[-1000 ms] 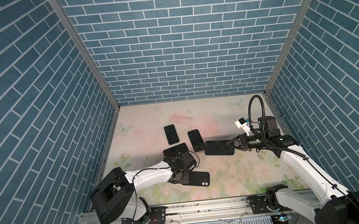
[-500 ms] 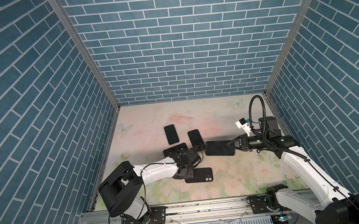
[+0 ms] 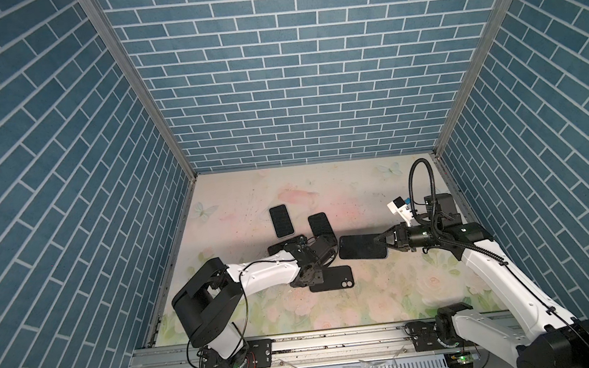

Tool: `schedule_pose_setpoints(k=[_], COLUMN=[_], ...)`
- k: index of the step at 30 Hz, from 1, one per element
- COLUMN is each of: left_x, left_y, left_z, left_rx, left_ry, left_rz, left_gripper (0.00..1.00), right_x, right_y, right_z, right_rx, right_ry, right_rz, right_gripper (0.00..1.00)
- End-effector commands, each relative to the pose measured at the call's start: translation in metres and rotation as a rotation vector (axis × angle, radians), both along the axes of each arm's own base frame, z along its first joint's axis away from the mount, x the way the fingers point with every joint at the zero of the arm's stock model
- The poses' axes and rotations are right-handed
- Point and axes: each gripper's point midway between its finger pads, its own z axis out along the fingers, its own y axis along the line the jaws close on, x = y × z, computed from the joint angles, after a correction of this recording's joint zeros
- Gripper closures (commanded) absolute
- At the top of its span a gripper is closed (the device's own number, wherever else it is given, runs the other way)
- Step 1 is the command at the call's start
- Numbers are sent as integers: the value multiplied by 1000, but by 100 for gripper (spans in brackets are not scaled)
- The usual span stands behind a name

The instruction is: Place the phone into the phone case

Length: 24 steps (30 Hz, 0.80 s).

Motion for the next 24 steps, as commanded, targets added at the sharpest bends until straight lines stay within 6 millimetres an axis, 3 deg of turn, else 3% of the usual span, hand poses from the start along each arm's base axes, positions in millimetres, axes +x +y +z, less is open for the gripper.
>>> schedule_pose_setpoints(k=[1, 6, 11, 18, 20, 24], left_x=[1, 8, 17, 25, 20, 2], left_y=[1, 8, 19, 24, 21, 6], left_z=[-7, -3, 24, 79, 85, 82], left_rx=[11, -51, -110, -359, -443, -646], left_ry=[28, 26, -32, -138, -129, -71], left_rz=[24, 85, 91, 43, 27, 8], left_gripper=[98, 93, 67, 29, 18, 9], right_x=[-5, -5, -4, -3, -2, 0], right_y=[-1, -3, 0, 25, 34, 50], right_z=[-5, -11, -22, -30, -33, -41], right_rx=[-22, -41, -59, -74, -71, -87], right_ry=[4, 41, 91, 120, 134, 160], right_rz=[30, 22, 25, 100, 123, 164], right_gripper=[100, 100, 100, 100, 100, 100])
